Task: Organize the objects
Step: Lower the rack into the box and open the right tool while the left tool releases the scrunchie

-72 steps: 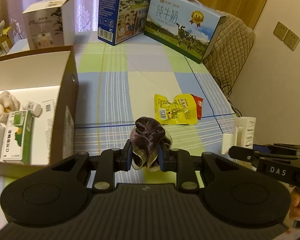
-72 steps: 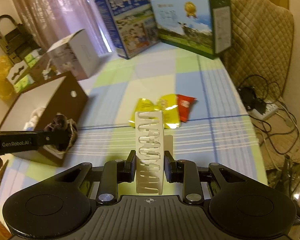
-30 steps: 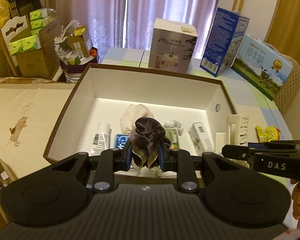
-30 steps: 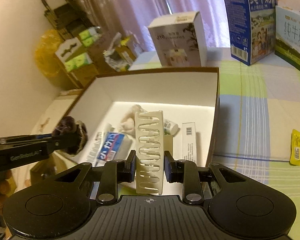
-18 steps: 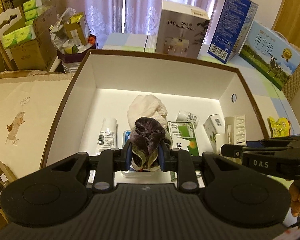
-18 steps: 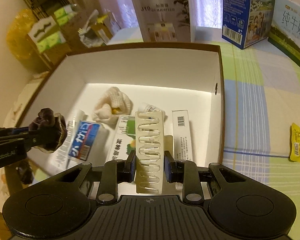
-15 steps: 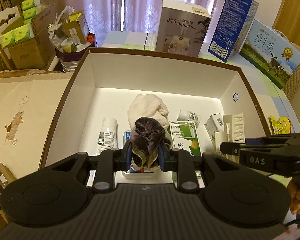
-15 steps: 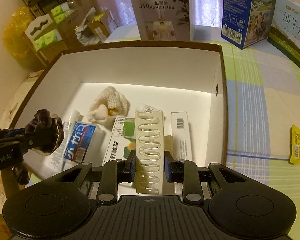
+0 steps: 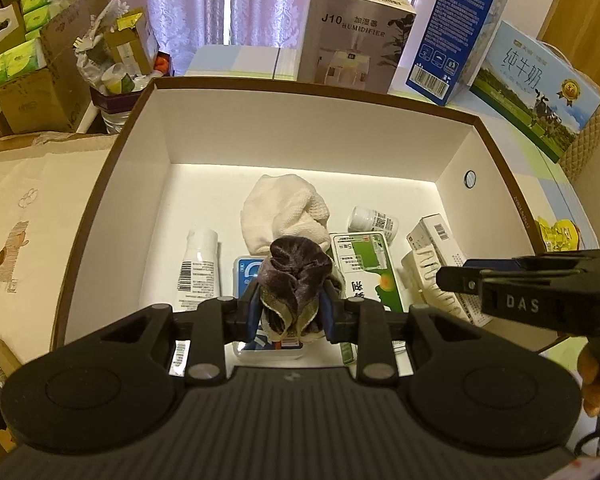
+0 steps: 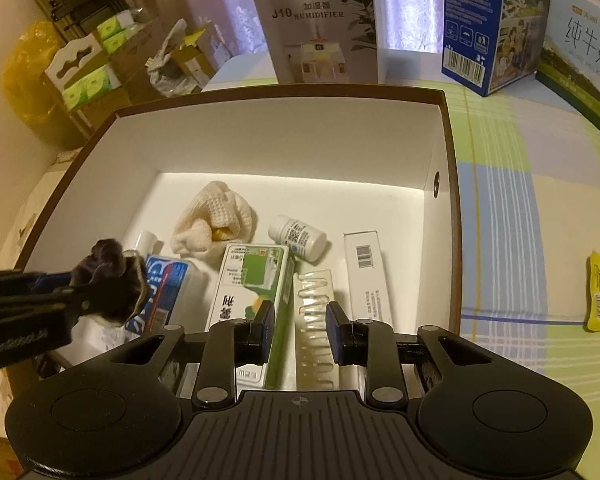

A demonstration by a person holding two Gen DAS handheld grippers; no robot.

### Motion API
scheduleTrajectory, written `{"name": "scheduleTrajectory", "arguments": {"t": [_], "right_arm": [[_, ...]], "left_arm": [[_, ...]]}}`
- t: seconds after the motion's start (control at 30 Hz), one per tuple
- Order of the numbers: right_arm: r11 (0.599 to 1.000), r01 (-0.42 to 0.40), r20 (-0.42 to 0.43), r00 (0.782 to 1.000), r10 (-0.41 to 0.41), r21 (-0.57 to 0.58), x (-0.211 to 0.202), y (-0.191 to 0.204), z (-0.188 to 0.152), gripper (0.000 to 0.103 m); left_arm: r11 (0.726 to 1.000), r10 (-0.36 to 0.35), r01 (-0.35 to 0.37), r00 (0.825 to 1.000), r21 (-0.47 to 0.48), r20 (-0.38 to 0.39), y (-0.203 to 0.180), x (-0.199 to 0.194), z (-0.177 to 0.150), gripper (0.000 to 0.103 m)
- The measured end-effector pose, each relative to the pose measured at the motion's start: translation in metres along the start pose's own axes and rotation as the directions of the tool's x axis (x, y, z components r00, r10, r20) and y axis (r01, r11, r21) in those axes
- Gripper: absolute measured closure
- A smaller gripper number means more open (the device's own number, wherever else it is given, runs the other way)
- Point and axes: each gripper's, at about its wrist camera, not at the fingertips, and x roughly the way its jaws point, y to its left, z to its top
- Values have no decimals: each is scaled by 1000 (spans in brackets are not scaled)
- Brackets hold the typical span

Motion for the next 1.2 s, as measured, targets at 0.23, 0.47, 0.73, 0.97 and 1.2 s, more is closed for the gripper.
{"name": "scheduleTrajectory", "arguments": {"t": [0.23, 0.47, 0.73, 0.97, 1.2], "right_arm": [[1000, -12, 5, 1000, 12, -29, -7, 5, -2, 61], [996, -16, 28, 999, 19, -82, -20, 12, -6, 41], [994, -46, 32, 998, 50, -102, -36, 16, -14, 36], [994, -54, 41, 997, 58, -98, -50, 15, -24, 36], [994, -64, 61, 996, 69, -87, -67, 10, -34, 36]], "left_arm": [[1000, -3, 2, 1000, 18, 18, -6, 1, 3, 56], [999, 27, -28, 999, 26, 30, -2, -5, 4, 28], [998, 67, -67, 998, 3, 13, 5, -17, 2, 21], [997, 75, -75, 997, 2, 19, -1, -32, -3, 20], [997, 76, -77, 997, 5, 26, -12, -45, -10, 18]]}}
